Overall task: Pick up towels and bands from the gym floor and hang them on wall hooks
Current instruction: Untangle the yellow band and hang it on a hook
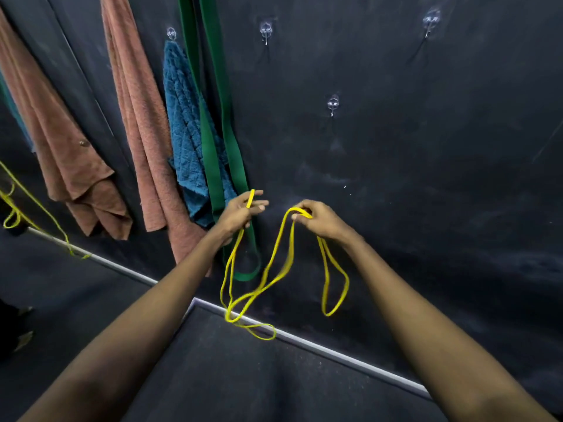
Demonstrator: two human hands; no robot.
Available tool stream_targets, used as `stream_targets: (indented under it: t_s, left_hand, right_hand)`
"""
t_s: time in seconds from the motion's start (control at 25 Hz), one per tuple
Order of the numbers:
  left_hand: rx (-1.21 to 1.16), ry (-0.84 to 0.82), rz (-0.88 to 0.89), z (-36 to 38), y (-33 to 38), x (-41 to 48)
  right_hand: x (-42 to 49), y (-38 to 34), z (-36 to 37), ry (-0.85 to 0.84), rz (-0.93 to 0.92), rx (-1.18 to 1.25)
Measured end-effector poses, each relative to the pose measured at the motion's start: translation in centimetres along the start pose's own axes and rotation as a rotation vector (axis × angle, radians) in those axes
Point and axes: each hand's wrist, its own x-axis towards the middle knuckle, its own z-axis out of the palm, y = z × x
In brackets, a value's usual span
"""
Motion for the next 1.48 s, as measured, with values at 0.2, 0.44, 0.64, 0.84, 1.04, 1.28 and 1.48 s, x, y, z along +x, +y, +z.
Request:
stream_targets:
  t_s: [0.2,0.44,0.64,0.84,1.04,1.28,1.48]
  left_hand:
    - [-0.011,-0.211,0.022,2.9,2.0,-0.8]
    - [-0.130,-0.044,0.096,2.0,2.7,0.7]
    - [-0.039,-0.113,-0.060,0.8,3.0,0.9]
    - [-0.133,-0.211,-0.148,1.9,1.5,0.3]
    - [-0.209,-0.243,-0.101,3.5,3.3,0.2]
    - [-0.382,-0.179,-0.048,5.5,5.1,0.3]
    - [-0.425,-0.107,-0.010,5.4,6.3,0.7]
  right_hand:
    - [0.8,-2.5,0.0,0.024,-0.033,0.094]
    - [-0.3,0.7,-0.3,-0.017,0.089,-0.022]
    - [-1.6,2.2,-0.1,0.042,0.156,0.310]
    - [-0.9,-0.1,-1.9,0.192,0.079,0.246]
    - [-1.2,0.4,-1.7,0.178,0.089,0.392]
    - [-1.7,-0.3,-1.0,0.119,0.125,0.591]
    - [-3.0,1.2,-0.8,0.024,0.195,0.651]
